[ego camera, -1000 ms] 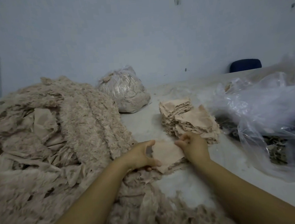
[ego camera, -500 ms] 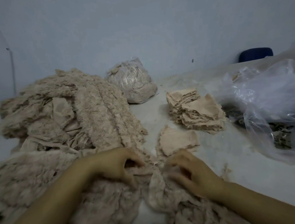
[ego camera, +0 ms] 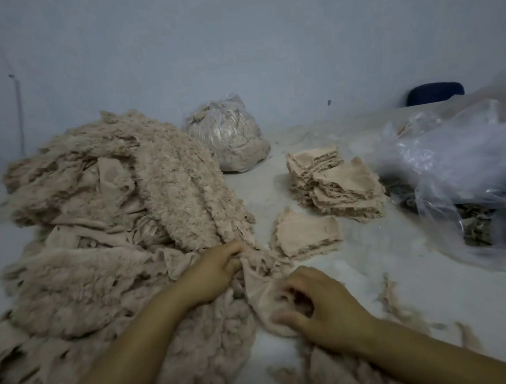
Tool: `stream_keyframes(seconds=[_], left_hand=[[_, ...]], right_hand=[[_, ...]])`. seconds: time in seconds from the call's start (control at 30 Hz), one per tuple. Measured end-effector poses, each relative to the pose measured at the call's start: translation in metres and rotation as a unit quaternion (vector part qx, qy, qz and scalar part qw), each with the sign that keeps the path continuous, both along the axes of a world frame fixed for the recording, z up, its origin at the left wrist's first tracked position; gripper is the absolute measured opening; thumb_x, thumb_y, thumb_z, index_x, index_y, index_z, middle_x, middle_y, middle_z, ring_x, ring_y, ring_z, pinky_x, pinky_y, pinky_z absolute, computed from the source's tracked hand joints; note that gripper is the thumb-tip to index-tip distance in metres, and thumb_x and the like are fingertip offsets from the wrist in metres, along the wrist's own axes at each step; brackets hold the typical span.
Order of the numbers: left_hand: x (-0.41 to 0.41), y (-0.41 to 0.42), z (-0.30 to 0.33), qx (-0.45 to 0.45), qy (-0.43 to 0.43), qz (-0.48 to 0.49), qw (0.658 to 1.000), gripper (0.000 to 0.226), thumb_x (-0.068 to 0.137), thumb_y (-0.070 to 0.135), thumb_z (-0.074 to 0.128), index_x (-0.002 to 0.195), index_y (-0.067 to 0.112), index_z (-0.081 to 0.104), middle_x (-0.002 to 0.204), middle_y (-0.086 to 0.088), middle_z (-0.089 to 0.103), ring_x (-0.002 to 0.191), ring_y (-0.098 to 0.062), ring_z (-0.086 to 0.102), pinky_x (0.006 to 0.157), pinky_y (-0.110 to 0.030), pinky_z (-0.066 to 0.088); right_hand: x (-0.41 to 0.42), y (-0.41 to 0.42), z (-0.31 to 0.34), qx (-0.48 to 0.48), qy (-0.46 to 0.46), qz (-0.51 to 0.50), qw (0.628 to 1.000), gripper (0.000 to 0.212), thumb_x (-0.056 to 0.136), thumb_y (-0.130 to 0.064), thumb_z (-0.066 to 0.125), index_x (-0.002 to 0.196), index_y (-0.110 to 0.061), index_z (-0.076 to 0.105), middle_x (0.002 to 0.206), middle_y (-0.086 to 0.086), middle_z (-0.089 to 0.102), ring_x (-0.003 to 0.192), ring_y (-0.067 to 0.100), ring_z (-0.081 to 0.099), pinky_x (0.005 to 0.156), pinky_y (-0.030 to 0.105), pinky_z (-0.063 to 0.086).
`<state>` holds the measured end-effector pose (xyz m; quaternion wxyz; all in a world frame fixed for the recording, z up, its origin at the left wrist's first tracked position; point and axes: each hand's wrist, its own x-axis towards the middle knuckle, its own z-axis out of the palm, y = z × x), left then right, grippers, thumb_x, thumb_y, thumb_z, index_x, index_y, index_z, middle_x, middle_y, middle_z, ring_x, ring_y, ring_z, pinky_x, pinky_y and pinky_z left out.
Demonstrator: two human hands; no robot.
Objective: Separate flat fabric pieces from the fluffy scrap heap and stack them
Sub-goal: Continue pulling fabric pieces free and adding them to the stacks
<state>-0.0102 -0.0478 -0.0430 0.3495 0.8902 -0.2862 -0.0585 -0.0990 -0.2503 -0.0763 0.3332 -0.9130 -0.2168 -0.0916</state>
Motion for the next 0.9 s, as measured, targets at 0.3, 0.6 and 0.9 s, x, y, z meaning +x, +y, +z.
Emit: stream_keyframes(seconds=[0.3, 0.6, 0.9], left_hand=[[0.005, -0.010, -0.003, -0.179, 0.136, -0.038, 0.974, 0.023, 0.096, 0.019, 0.052, 0.073, 0.017, 0.056, 0.047, 0.006, 0.048, 0.041, -0.004, 0.043, 0.043, -0.017, 0.038], [0.011, -0.015, -0.006, -0.195, 0.049, 0.010, 0.980, 0.025, 0.096, 0.013, 0.051, 0.072, 0.013, 0.056, 0.060, 0.004, 0.045, 0.051, -0.004, 0.043, 0.053, -0.020, 0.037], [-0.001, 0.013, 0.026, -0.123, 0.044, -0.057, 0.990, 0.012, 0.083, 0.024, 0.071, 0.072, 0.021, 0.067, 0.070, 0.007, 0.065, 0.066, -0.003, 0.059, 0.067, -0.018, 0.046]], right_hand=[[0.021, -0.012, 0.012, 0.311, 0.216, -0.091, 0.921, 0.056, 0.066, -0.064, 0.065, 0.083, -0.012, 0.057, 0.061, -0.006, 0.053, 0.058, 0.009, 0.049, 0.057, 0.022, 0.038], [0.036, -0.021, 0.018, 0.361, 0.196, -0.058, 0.910, 0.031, 0.085, -0.011, 0.068, 0.059, -0.015, 0.051, 0.058, 0.009, 0.040, 0.053, 0.013, 0.035, 0.051, 0.024, 0.027], [0.036, -0.078, 0.022, -0.125, 0.123, -0.213, 0.961, 0.035, 0.076, -0.016, 0.061, 0.057, -0.019, 0.033, 0.058, -0.005, 0.040, 0.060, 0.015, 0.040, 0.056, 0.031, 0.028]])
